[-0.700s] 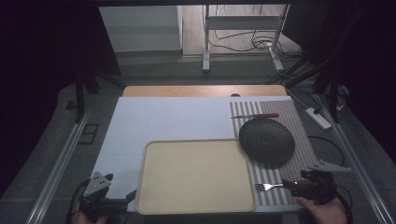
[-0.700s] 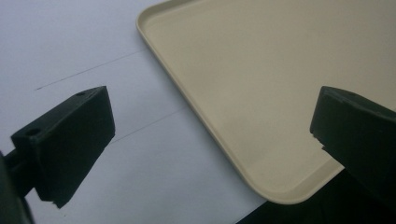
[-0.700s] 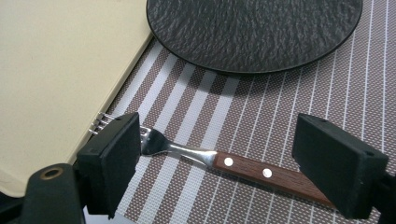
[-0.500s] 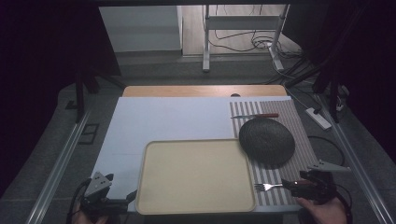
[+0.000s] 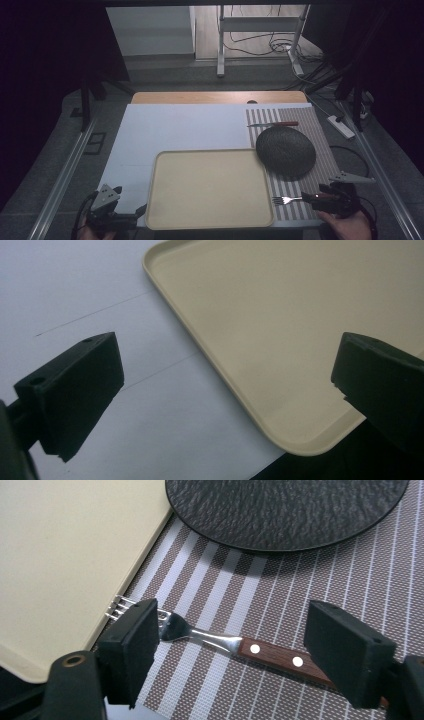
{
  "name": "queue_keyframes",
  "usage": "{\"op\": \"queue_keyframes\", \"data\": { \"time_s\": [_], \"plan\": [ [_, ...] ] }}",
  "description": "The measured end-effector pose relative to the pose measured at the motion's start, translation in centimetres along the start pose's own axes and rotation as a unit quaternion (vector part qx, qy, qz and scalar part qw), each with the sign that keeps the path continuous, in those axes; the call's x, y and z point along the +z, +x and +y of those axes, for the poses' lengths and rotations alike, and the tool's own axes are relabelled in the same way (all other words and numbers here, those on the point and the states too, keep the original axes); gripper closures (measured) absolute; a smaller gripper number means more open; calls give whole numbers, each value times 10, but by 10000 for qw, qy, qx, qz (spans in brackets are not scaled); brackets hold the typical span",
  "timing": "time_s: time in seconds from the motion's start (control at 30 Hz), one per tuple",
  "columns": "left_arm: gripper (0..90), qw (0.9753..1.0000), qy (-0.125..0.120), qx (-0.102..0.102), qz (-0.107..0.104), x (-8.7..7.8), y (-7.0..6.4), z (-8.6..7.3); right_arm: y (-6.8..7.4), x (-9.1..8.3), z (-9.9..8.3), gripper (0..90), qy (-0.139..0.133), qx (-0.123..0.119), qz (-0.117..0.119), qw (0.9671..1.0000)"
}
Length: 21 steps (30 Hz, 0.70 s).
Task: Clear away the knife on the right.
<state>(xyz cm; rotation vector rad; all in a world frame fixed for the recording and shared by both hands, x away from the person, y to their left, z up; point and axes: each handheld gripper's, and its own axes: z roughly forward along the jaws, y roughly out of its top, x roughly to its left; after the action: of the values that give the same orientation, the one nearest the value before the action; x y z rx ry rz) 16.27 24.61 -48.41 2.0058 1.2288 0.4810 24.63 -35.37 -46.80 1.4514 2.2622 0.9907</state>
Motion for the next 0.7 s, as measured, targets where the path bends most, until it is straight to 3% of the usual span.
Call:
{"op": "queue_keyframes", "data": {
  "time_s": [0.27,0.7],
  "plan": [
    [5,10000,27,10,8,1,-1,0,2,1,3,218,58,-53,68,9999],
    [4,10000,55,-17,16,1,0,0,4,3,23,167,-32,-302,146,9994]
  ]
}}
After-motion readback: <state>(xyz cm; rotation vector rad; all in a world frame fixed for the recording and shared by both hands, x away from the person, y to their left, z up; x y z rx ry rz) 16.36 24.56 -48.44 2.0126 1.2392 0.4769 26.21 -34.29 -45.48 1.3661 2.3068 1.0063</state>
